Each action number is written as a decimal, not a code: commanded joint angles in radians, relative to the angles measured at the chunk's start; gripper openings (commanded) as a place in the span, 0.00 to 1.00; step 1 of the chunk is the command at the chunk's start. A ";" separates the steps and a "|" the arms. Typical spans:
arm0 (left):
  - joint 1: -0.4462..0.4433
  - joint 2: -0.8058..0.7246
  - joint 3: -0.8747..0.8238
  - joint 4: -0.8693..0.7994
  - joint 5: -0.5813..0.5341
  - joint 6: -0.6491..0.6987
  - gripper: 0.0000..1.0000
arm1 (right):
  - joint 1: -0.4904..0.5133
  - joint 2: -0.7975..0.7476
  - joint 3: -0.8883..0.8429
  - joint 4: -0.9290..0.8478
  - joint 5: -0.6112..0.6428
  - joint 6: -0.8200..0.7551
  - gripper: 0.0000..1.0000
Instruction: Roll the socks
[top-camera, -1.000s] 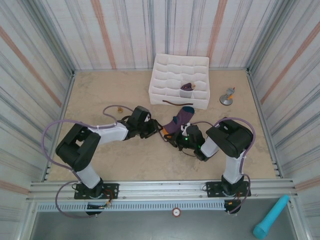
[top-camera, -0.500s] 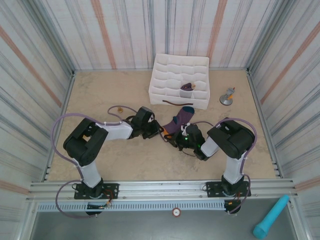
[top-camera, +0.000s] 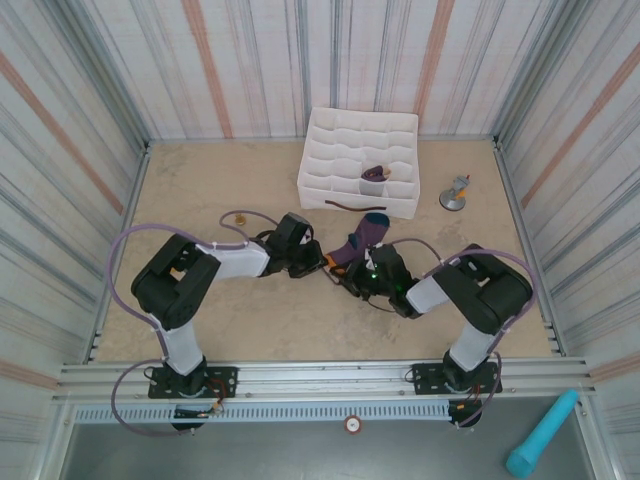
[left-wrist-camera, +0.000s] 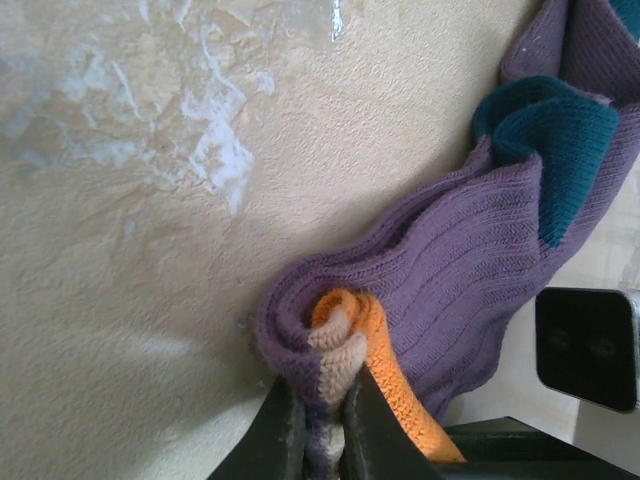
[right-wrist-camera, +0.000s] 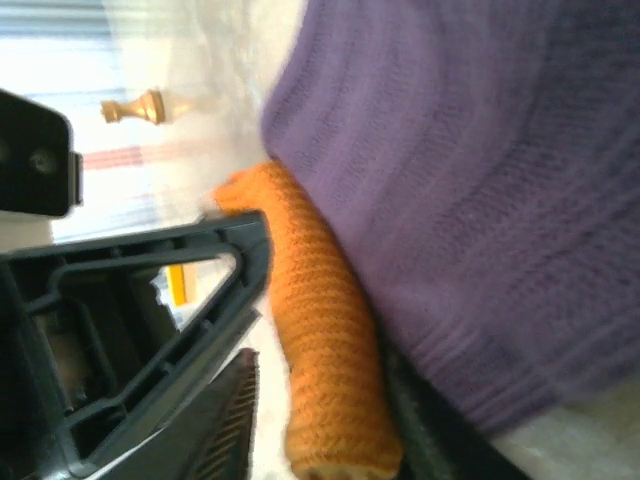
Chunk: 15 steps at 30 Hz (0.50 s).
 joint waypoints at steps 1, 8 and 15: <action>0.026 -0.017 -0.011 -0.100 -0.061 0.018 0.00 | 0.053 -0.097 0.008 -0.488 0.176 -0.155 0.54; 0.088 -0.090 -0.067 -0.127 -0.043 0.017 0.00 | 0.197 -0.330 0.143 -0.798 0.434 -0.445 0.80; 0.158 -0.201 -0.154 -0.163 -0.031 0.019 0.00 | 0.314 -0.358 0.232 -0.875 0.609 -0.698 0.82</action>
